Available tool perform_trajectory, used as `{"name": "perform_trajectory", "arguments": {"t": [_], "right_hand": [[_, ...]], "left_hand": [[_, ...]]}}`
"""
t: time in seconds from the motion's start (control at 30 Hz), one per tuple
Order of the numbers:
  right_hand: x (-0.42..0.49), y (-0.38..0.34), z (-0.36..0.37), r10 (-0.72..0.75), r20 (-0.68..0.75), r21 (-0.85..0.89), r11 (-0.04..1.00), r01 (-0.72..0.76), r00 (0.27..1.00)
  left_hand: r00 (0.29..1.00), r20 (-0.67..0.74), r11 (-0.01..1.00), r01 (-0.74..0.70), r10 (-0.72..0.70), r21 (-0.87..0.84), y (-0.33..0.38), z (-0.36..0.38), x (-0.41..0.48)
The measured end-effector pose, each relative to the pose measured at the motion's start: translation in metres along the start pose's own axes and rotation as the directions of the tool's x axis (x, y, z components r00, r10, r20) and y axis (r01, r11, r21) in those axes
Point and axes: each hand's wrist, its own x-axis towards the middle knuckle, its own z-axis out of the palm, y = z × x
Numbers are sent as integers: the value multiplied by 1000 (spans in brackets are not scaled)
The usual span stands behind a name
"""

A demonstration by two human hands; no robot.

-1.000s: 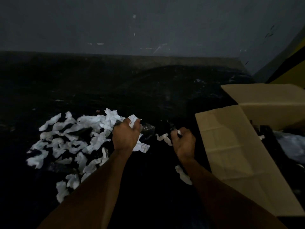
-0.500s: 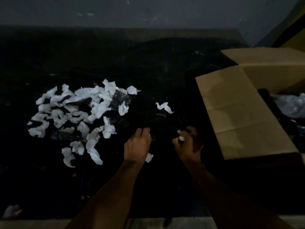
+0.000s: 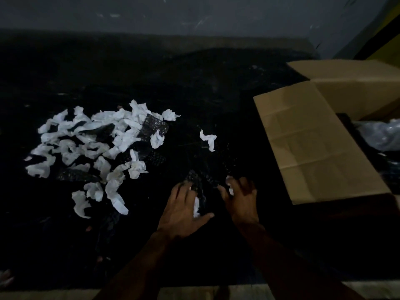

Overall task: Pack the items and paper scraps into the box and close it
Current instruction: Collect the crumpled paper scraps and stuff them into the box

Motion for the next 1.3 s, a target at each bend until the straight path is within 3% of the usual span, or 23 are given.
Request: {"name": "perform_trajectory", "arguments": {"t": [0.1, 0.17, 0.3, 0.4, 0.47, 0.63, 0.7, 0.77, 0.83, 0.9, 1.0, 1.13, 1.3], "right_hand": [[-2, 1, 1, -48, -37, 61, 997, 50, 998], [-1, 0, 3, -102, -50, 34, 994, 104, 994], [15, 0, 2, -185, -52, 151, 970, 191, 981], [18, -1, 1, -120, 82, 216, 971, 100, 989], [26, -4, 7, -1, 187, 223, 974, -42, 982], [47, -15, 23, 48, 77, 82, 995, -54, 996], [56, -14, 27, 66, 61, 72, 995, -70, 996], [68, -14, 30, 23, 67, 58, 998, -26, 997], [81, -16, 29, -28, 68, 118, 993, 20, 997], [91, -19, 30, -22, 69, 144, 990, 12, 997], [109, -33, 31, 166, 183, 213, 956, -204, 969], [126, -41, 34, 170, 191, 47, 982, -182, 967], [134, -43, 26, 221, 289, 128, 955, -266, 932]], "left_hand": [[994, -58, 992, -83, 88, 93, 2, -3, 10], [995, -23, 991, -95, 98, 95, 1, -11, 23], [966, 207, 988, 154, -152, 7, -7, -32, 63], [949, 290, 992, 115, -123, 44, -15, -39, 101], [936, 339, 994, 75, -98, 80, -18, -36, 128], [856, 503, 977, 9, -117, 212, -33, -10, 169], [902, 423, 983, 12, -91, 185, -35, -1, 169], [943, 291, 986, 136, -160, 102, -39, 7, 165], [924, 188, 939, 343, -332, -23, -42, 11, 162], [890, 134, 897, 442, -436, -20, -43, 13, 164], [885, 62, 887, 462, -462, 21, -38, 12, 168], [864, 56, 863, 502, -500, -50, -36, 5, 160], [784, 174, 773, 619, -596, -142, -37, -13, 151]]}}
